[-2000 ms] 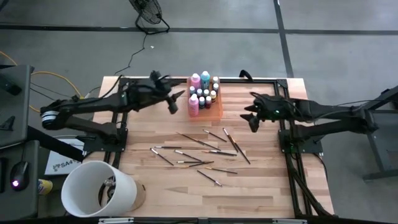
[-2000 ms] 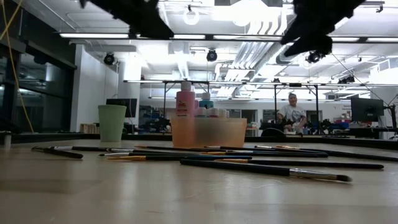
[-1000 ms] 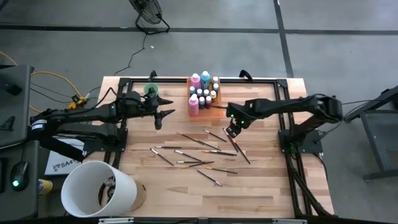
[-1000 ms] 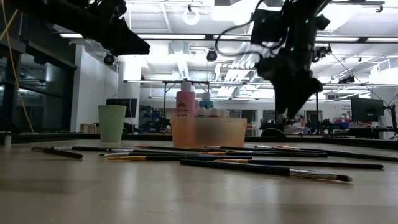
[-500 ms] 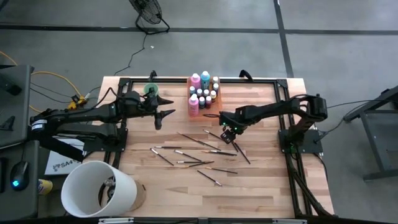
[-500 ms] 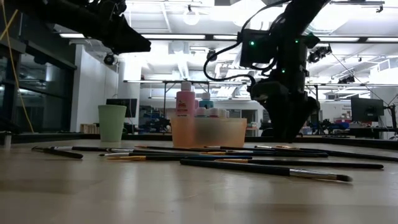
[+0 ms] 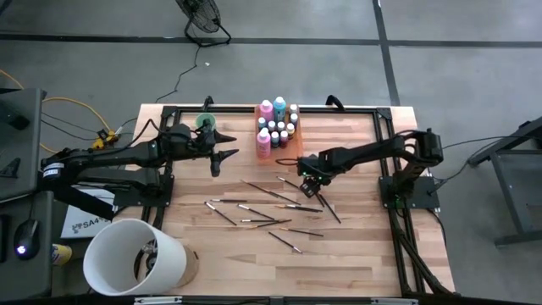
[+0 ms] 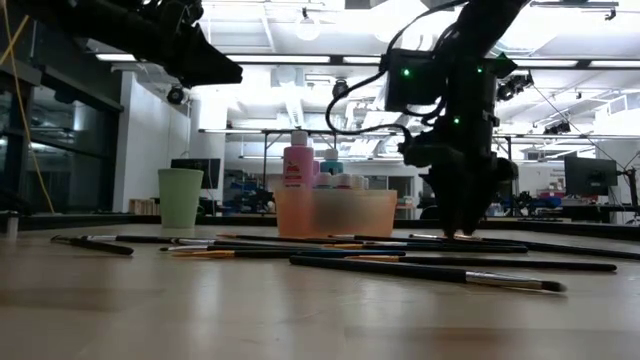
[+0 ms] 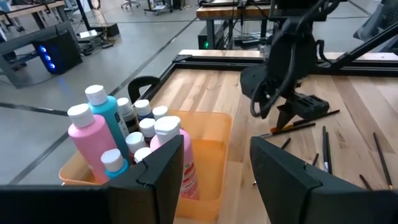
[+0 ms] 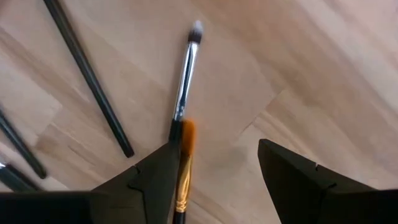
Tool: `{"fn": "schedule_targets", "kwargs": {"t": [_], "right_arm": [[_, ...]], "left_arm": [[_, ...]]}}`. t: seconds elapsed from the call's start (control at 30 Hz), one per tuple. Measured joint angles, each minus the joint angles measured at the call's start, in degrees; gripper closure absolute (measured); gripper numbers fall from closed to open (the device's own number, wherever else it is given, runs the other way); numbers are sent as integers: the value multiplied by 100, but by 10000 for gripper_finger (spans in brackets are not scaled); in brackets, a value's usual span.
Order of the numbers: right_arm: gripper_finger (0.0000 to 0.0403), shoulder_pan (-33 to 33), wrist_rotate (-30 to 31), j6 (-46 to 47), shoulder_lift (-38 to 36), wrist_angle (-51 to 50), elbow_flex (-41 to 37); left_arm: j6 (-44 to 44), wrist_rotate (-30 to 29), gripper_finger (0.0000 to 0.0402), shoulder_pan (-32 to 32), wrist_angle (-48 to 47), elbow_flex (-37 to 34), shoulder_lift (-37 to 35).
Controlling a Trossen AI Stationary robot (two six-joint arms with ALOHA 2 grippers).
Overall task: Pick & Place Paint Supplies
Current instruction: Put the orange paintbrush into the cup
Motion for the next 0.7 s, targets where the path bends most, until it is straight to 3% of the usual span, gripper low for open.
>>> {"fn": "schedule_targets", "kwargs": {"t": [0.7], "right_arm": [[188, 121, -22, 260, 237, 202, 9]], "left_arm": [[42, 42, 222, 0, -31, 4, 2]]}}
